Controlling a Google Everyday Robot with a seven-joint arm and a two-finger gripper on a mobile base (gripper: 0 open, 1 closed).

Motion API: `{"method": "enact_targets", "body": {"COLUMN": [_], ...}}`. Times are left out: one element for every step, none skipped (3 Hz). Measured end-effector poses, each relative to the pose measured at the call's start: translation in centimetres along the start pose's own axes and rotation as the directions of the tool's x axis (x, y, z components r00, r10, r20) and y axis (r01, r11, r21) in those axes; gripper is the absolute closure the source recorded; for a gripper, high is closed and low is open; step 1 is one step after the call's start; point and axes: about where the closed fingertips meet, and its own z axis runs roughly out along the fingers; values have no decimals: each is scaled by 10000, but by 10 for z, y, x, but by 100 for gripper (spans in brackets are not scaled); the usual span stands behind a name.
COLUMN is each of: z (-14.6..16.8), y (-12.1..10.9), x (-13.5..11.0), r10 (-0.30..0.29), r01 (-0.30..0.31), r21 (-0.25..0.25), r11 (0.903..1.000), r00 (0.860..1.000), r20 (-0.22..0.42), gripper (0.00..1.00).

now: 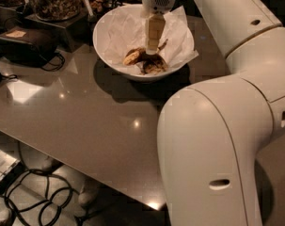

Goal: Pick banana from white bowl

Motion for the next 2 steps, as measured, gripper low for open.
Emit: {"method": "enact_targets", "body": {"z": [15,25], "y": [0,7], "x": [4,8], "r10": [209,369], "r01": [-206,-361], "r21": [-293,-622], "r11": [9994,9974], "r00": [9997,9993], "r20": [107,116], "gripper": [23,28]}}
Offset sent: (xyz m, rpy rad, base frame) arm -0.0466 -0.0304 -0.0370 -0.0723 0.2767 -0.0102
